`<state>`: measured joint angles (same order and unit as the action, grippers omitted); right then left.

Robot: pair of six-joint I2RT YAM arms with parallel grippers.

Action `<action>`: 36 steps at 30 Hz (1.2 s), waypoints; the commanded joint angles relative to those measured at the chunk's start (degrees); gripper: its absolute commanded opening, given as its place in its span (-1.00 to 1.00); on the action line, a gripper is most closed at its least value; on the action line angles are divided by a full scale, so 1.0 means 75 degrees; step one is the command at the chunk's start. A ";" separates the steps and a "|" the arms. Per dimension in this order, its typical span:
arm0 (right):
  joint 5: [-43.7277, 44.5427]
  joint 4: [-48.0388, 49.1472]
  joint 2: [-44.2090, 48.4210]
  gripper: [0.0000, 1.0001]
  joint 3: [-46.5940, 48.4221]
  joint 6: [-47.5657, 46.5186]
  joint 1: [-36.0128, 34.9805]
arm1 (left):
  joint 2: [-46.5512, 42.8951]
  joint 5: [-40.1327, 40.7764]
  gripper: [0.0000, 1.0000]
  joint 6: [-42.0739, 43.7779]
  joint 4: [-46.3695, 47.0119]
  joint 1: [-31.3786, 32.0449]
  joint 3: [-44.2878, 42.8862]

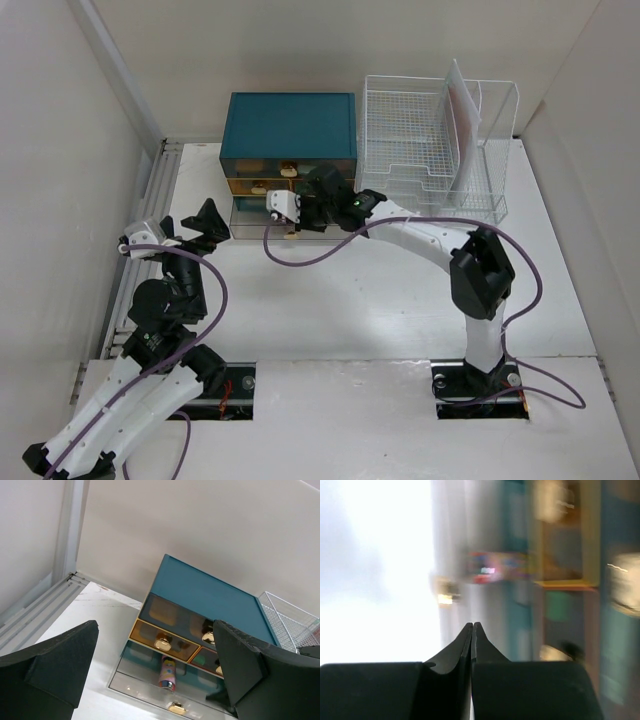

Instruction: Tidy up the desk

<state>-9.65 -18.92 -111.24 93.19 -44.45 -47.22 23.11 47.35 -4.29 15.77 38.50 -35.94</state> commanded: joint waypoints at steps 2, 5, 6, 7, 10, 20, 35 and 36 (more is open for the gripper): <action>-0.3035 -0.1459 -0.0225 -1.00 0.0324 -0.0565 0.0027 | -0.0082 -0.0056 1.00 0.0139 0.0429 -0.0012 0.0128; -0.3178 -0.2340 -0.0858 -0.99 0.0886 -0.0789 0.0027 | -0.0082 -0.0056 1.00 0.0139 0.0429 -0.0012 0.0128; -0.3178 -0.2550 -0.0998 -0.99 0.1073 -0.0789 0.0027 | -0.0082 -0.0056 1.00 0.0139 0.0429 -0.0012 0.0128; -0.3062 -0.2552 -0.1174 -0.99 0.1075 -0.0789 0.0027 | -0.0082 -0.0056 1.00 0.0139 0.0429 -0.0012 0.0128; -0.2699 -0.2040 -0.1176 -0.99 0.0889 -0.0452 0.0027 | -0.0082 -0.0056 1.00 0.0139 0.0429 -0.0012 0.0128; 0.0066 -0.0034 -0.1105 -0.99 0.0220 0.0933 0.0027 | -0.0082 -0.0056 1.00 0.0139 0.0429 -0.0012 0.0128; 0.3874 0.1888 -0.1620 -1.00 0.0079 0.1461 0.0027 | -0.0082 -0.0056 1.00 0.0209 0.0429 -0.0012 0.0128; 0.4213 0.2017 -0.1621 -1.00 0.0079 0.1461 0.0027 | -0.0082 -0.0056 1.00 0.0209 0.0429 -0.0012 0.0128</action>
<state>11.25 -12.34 -122.30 93.71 -34.76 -47.59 23.07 47.16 -3.92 16.14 38.50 -35.16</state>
